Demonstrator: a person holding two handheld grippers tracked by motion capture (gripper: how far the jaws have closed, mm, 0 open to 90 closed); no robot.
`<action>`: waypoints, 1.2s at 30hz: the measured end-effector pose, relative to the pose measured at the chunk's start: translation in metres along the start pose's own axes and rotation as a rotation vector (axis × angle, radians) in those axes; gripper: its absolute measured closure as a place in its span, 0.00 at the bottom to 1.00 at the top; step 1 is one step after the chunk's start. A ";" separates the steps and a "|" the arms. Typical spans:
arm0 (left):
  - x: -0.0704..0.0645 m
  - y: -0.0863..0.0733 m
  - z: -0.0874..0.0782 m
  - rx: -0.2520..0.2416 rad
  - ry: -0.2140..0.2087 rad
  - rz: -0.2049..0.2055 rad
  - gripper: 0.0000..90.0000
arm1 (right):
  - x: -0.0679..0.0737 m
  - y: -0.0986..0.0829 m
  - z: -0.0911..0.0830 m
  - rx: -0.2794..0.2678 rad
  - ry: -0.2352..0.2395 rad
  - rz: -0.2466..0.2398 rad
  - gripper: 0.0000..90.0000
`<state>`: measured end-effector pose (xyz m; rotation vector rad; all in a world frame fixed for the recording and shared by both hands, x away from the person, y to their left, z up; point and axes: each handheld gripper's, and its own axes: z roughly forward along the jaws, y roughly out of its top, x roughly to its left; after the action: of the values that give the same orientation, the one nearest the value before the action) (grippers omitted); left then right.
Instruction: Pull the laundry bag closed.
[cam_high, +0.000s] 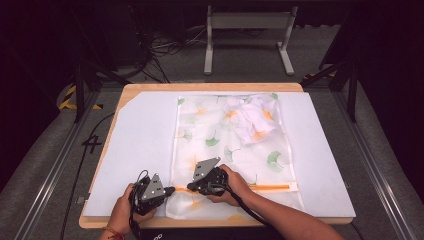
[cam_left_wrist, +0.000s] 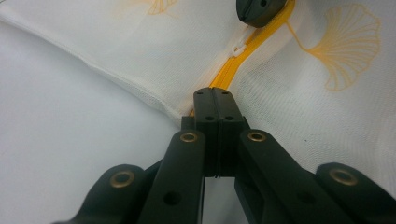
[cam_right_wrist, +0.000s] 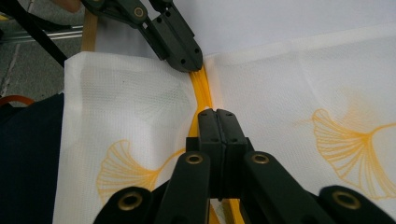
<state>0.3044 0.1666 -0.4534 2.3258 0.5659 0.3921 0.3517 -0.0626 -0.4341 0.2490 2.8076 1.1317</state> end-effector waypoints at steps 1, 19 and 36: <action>0.000 0.000 0.000 0.002 0.000 0.001 1.00 | 0.000 0.001 0.001 0.003 0.000 -0.008 1.00; 0.000 0.000 0.000 -0.003 0.001 0.009 1.00 | -0.008 0.008 0.014 0.010 0.043 0.037 1.00; 0.001 0.000 0.000 -0.001 -0.005 0.008 1.00 | -0.003 0.006 0.013 0.039 0.020 -0.006 1.00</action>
<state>0.3053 0.1669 -0.4535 2.3275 0.5544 0.3903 0.3577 -0.0499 -0.4395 0.2336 2.8483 1.0850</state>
